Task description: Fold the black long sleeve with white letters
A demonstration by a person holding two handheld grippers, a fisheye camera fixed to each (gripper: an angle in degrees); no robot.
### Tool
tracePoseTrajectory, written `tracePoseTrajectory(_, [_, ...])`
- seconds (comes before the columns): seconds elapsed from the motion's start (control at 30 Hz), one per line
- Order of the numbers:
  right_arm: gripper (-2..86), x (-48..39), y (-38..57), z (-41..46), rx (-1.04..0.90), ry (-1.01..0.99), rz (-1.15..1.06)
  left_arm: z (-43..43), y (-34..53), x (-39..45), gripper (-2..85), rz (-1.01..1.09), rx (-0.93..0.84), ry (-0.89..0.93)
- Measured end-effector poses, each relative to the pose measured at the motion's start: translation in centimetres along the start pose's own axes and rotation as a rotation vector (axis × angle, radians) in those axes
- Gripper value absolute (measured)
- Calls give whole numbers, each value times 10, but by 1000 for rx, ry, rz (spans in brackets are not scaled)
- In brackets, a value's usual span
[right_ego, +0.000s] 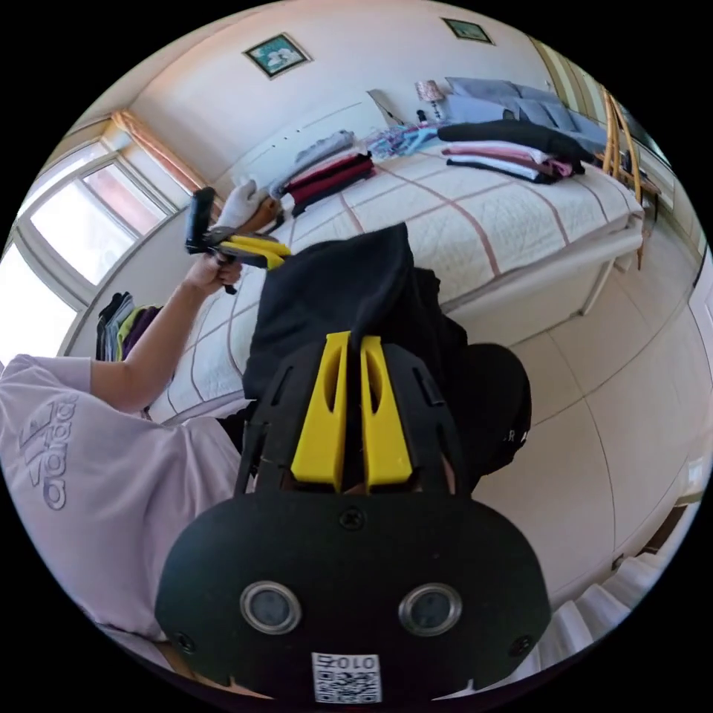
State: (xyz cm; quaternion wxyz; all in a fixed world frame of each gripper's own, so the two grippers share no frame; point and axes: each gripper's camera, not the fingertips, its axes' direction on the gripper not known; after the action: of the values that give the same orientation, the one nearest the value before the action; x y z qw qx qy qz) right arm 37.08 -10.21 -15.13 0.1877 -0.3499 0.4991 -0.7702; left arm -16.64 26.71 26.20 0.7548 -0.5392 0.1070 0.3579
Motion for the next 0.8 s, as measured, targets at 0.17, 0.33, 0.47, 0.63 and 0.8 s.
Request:
tracePoseTrajectory(0.17, [31,23,11,3,-21,25,56,4,0,-25,39,-111,22,121])
tracePoseTrajectory(0.33, [38,39,19,47,-75,-26,116,17,18,-34,49,-318,102,197])
tracePoseTrajectory(0.47, [45,36,16,53,-77,-8,113,-2,27,6,70,-324,187,81])
tracePoseTrajectory(0.63, [94,17,26,31,45,56,36,-48,23,125,97,-153,260,-207])
tracePoseTrajectory(0.8, [120,-49,49,19,110,277,-362,-7,10,244,112,95,56,-275])
